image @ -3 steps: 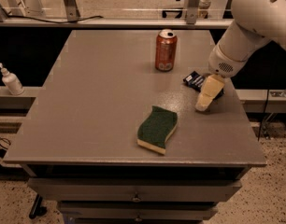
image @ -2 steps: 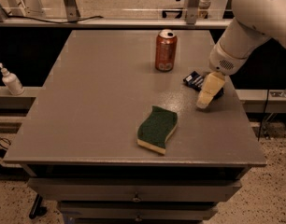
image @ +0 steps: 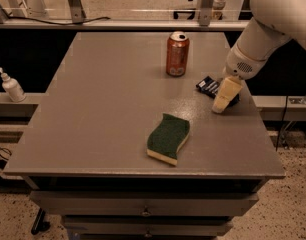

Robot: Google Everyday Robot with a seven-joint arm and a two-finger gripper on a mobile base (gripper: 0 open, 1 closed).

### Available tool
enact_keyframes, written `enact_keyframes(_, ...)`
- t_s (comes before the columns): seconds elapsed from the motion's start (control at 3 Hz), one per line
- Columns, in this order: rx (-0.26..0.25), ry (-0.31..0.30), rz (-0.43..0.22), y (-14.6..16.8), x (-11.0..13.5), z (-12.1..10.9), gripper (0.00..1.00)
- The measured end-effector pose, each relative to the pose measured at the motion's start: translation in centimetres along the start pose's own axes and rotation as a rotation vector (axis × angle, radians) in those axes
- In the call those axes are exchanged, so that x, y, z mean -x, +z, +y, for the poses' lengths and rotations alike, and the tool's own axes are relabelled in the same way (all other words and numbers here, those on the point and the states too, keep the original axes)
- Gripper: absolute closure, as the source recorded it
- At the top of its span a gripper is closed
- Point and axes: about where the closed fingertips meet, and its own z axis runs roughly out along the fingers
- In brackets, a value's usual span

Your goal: Pick rxbar blueberry

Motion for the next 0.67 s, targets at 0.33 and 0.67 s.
enact_keyframes(0.33,0.009,0.002,0.003,0.14,-0.13,-0.05,0.41)
enact_keyframes(0.67,0.009,0.003,0.004,-0.13,-0.08,-0.18,0.65)
